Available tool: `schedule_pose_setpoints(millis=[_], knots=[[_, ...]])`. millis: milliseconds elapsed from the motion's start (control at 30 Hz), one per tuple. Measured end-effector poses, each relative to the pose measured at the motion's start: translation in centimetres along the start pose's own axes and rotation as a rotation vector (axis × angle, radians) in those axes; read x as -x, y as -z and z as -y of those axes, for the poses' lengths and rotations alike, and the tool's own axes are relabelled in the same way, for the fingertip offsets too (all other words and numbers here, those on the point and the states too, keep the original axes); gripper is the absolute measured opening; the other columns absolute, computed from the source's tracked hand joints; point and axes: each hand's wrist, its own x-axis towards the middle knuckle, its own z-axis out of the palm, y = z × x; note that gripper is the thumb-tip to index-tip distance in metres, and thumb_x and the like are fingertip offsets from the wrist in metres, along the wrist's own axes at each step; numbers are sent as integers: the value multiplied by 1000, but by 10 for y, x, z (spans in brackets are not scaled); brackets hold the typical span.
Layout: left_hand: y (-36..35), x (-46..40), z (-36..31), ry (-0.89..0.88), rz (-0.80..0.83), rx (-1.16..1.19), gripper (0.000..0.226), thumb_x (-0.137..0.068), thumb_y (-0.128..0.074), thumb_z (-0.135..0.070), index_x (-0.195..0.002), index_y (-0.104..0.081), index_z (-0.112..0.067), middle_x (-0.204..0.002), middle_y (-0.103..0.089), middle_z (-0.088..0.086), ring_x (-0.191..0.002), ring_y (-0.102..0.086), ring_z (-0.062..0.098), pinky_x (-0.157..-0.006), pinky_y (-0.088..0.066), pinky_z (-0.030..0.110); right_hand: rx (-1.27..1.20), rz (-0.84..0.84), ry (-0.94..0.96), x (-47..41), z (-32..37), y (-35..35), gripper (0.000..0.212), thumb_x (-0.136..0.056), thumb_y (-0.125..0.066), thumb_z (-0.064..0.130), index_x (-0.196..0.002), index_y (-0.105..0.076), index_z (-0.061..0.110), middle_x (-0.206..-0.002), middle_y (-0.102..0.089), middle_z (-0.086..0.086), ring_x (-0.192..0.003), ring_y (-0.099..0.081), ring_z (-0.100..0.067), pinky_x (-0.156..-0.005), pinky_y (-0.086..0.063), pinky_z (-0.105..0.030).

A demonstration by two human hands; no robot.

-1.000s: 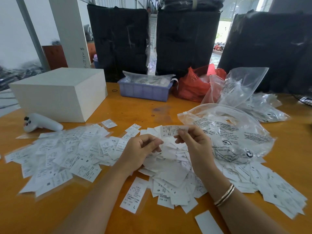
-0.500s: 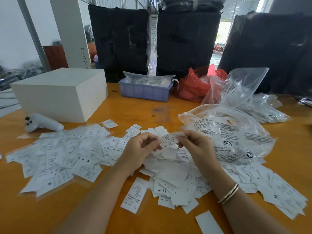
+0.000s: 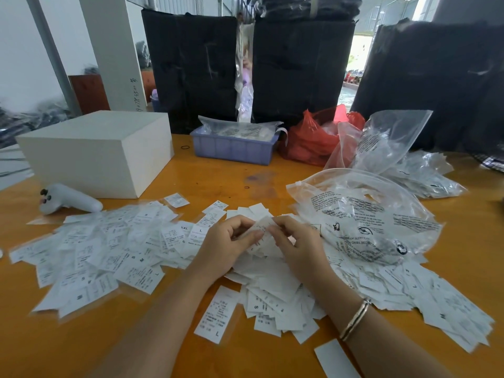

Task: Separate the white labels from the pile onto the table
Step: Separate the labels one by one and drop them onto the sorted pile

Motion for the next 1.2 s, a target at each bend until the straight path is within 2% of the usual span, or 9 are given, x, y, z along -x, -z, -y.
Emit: schedule_pose_setpoints(millis=[167,267,433,600,767,833,1000,1100,1200], knots=[[4,0,3,7,-38,-67,19,-84,-62,-41,-88,-68,-23,-80,-71,-7,-78,-67,10,-70,-56,29,365,77,175,7,9,-6,48,-84,-37,14,-127,-59,17,-76,-65,6,-71,-50,-9,-80,-37,-37],[7,-2,5,-8,-107,-114,6,-89,-63,-31,-85,-67,-28,-80,-70,-14,-77,-65,1,-68,-53,18,479,132,234,8,10,-2,62,-79,-24,25,-134,-52,16,-106,-68,3,-96,-55,-16,-87,-35,-35],[17,-7,8,35,-360,-265,6,-89,-62,-35,-92,-62,-29,-84,-62,-18,-75,-58,-2,-55,-43,7,416,-264,32,-22,-2,30,38,-91,-38,20,-120,-63,18,-116,-63,3,-108,-52,-17,-91,-31,-33],[26,-7,13,75,-529,-507,29,-91,-62,-17,-120,-61,-16,-108,-64,5,-87,-57,11,-61,-37,13,483,-345,-251,-53,-41,74,31,-92,-44,5,-113,-67,11,-114,-66,-9,-106,-55,-28,-97,-39,-43],[26,-4,10,29,-521,-784,37,-89,-64,-17,-125,-58,-16,-125,-54,9,-99,-58,21,-75,-51,32,746,43,-578,-58,-74,88,21,-91,-54,23,-100,-68,9,-107,-64,-11,-106,-53,-31,-88,-38,-36],[26,-5,11,21,-525,-874,37,-88,-64,-19,-125,-59,-17,-126,-53,8,-106,-54,23,-84,-48,37,794,110,-606,-55,-78,83,22,-92,-53,29,-91,-66,11,-98,-64,-9,-95,-52,-28,-83,-33,-35],[21,-6,12,-7,-481,-835,32,-88,-64,-20,-120,-61,-16,-123,-55,5,-110,-51,21,-86,-43,35,720,-26,-576,-53,-78,82,13,-88,-59,22,-81,-66,14,-76,-60,0,-79,-53,-22,-81,-32,-34],[18,-6,12,-50,-437,-793,26,-88,-63,-18,-114,-65,-16,-118,-58,4,-109,-52,20,-86,-44,32,639,-104,-590,-51,-77,84,18,-86,-61,18,-76,-70,6,-69,-60,-3,-56,-40,-12,-73,-33,-31],[14,-6,13,-115,-363,-783,20,-90,-61,-16,-109,-67,-18,-114,-63,1,-109,-53,19,-88,-46,33,626,-85,-618,-52,-76,86,17,-86,-59,17,-80,-71,6,-63,-51,1,-58,-42,-14,-73,-37,-32]])
